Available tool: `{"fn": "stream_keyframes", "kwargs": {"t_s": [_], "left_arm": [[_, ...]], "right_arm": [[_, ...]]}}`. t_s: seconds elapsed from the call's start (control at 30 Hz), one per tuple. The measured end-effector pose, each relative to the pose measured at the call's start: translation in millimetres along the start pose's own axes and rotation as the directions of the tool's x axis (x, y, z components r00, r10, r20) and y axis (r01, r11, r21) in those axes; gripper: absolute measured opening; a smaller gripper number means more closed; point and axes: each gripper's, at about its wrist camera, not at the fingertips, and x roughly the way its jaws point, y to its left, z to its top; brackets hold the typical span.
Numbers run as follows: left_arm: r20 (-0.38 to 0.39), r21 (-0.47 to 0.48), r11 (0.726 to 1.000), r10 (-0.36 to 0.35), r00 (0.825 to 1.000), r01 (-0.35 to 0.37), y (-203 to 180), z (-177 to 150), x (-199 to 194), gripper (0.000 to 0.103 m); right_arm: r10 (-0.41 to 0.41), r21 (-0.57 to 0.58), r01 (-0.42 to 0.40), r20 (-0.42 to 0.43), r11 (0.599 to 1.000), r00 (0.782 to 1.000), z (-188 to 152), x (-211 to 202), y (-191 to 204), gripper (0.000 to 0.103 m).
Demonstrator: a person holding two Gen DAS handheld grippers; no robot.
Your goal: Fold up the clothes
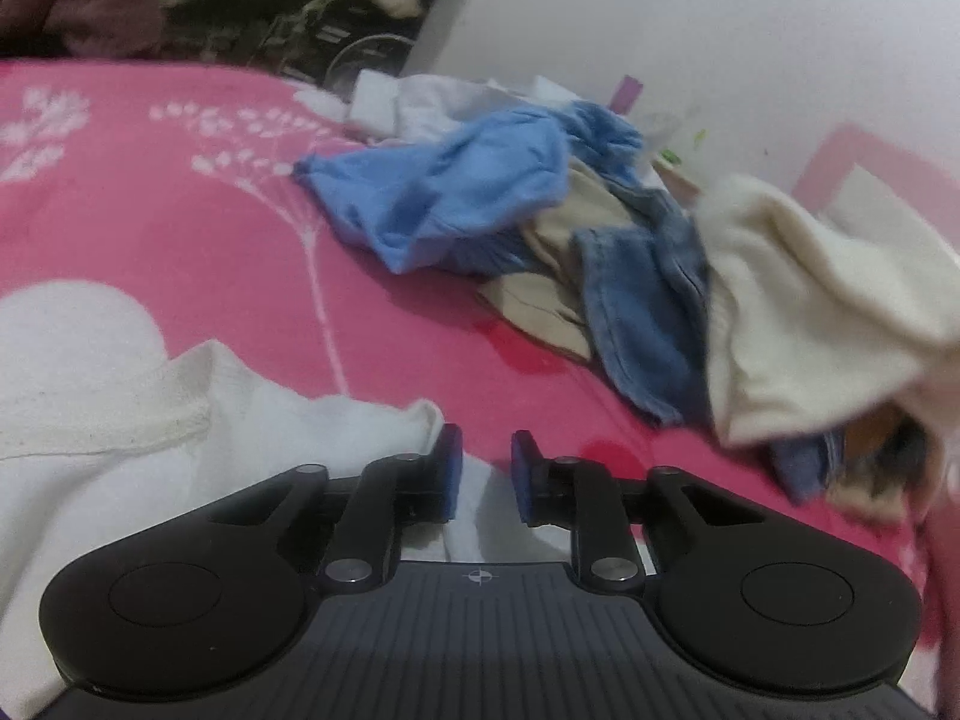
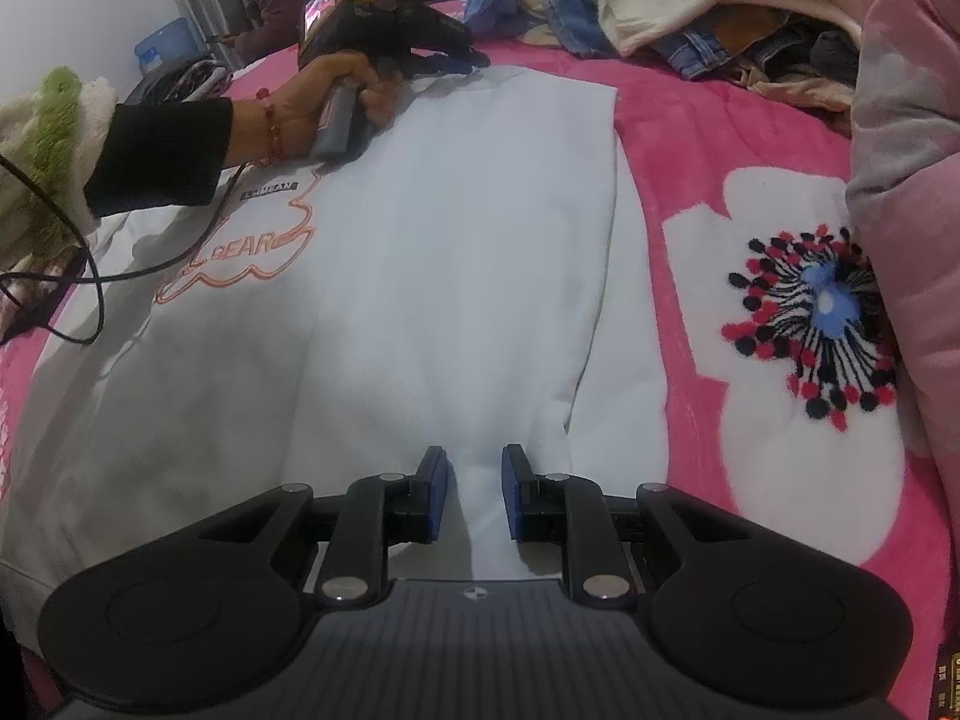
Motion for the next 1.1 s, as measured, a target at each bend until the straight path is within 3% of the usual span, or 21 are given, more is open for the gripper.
{"fn": "stream_keyframes", "kwargs": {"t_s": [0.1,0.27,0.33,0.37,0.4,0.57,0.7,0.9,1.03,1.1], "left_arm": [[-0.017,-0.089,0.996,-0.02,1.0,0.018,15,6,7,0.005],[-0.049,-0.212,0.977,-0.037,0.998,0.025,25,16,0,0.005],[-0.043,-0.252,0.968,-0.03,0.999,0.018,26,20,-13,0.014],[-0.032,-0.259,0.966,-0.018,0.999,0.009,26,23,-23,0.029],[-0.019,-0.257,0.966,-0.007,1.0,0.002,25,25,-34,0.037],[-0.068,-0.259,0.966,-0.001,0.998,-0.016,24,28,-87,0.045],[-0.108,-0.218,0.976,-0.041,0.993,0.016,21,12,-144,0.052],[-0.179,-0.147,0.982,-0.141,0.974,0.115,-1,-30,-223,0.052],[-0.246,-0.03,0.971,-0.236,0.94,0.236,-38,-76,-257,0.052],[-0.299,0.077,0.954,-0.255,0.92,0.289,-62,-103,-266,0.052]], "right_arm": [[0.001,-0.007,-0.001,-0.004,1.0,1.0,0,1,0,0.021],[-0.013,-0.022,0.012,-0.004,1.0,1.0,0,3,2,0.021],[-0.021,-0.023,0.021,-0.002,1.0,1.0,0,3,3,0.021],[-0.025,-0.024,0.025,0.0,0.999,1.0,-1,4,3,0.021],[-0.029,-0.024,0.029,0.004,0.999,1.0,-1,4,4,0.021],[-0.056,-0.035,0.057,0.035,0.998,0.998,-5,4,9,0.023],[-0.083,-0.04,0.087,0.076,0.995,0.994,-12,3,13,0.023],[-0.127,-0.028,0.131,0.121,0.991,0.985,-14,-6,20,0.024],[-0.113,0.051,0.105,0.18,0.993,0.977,-12,-32,15,0.024],[-0.121,0.051,0.115,0.152,0.992,0.981,-18,-35,15,0.024]]}}
